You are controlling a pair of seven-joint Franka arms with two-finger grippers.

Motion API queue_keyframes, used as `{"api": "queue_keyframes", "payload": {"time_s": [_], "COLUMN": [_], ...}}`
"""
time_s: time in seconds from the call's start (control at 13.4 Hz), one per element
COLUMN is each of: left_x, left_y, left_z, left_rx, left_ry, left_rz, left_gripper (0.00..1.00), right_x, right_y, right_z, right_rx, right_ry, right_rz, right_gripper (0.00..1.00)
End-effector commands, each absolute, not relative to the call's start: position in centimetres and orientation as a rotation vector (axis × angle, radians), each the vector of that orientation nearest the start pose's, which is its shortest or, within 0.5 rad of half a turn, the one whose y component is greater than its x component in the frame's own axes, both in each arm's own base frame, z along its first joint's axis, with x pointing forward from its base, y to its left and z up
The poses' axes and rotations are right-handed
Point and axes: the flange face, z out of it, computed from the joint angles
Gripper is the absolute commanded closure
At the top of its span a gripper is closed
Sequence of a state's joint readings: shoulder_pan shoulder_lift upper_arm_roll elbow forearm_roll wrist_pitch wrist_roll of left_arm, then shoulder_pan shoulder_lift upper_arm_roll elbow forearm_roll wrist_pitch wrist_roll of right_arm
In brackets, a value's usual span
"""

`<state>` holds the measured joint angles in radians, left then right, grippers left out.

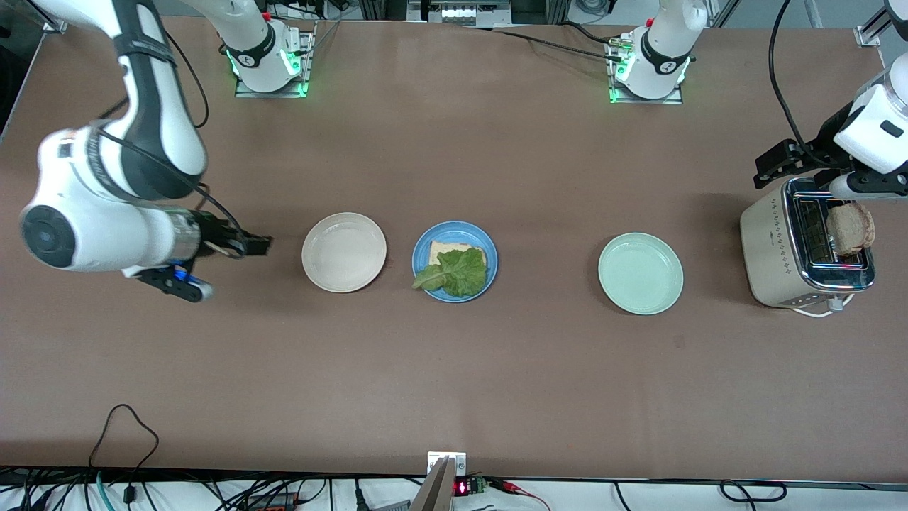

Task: Make sandwich in blue plate with both arms
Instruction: 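Move the right gripper to the yellow mustard bottle and grasp it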

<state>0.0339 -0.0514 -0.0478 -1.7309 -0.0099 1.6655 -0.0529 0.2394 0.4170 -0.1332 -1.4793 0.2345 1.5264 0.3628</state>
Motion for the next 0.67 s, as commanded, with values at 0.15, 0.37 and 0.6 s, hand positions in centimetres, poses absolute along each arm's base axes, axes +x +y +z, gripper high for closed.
{"api": "queue_keyframes", "payload": {"time_s": [0.15, 0.37, 0.6], "left_x": [53.8, 53.7, 53.7], "left_y": [-1.0, -0.9, -1.0], "left_z": [58.5, 58.6, 58.7], "left_rx": [-3.149, -3.149, -3.149], "left_ry": [-0.072, -0.072, -0.07], "left_rz": [0.005, 0.008, 0.005], "left_gripper": [0.0, 0.0, 0.0], "right_x": [59.0, 54.8, 52.5], "right_y": [2.6, -3.1, -9.1], "right_z": [44.9, 45.0, 44.7], "right_rx": [-2.974, -2.994, -2.917], "right_ry": [0.095, -0.225, -0.542], "right_rz": [0.577, 0.491, 0.393], "right_gripper": [0.0, 0.0, 0.0]}}
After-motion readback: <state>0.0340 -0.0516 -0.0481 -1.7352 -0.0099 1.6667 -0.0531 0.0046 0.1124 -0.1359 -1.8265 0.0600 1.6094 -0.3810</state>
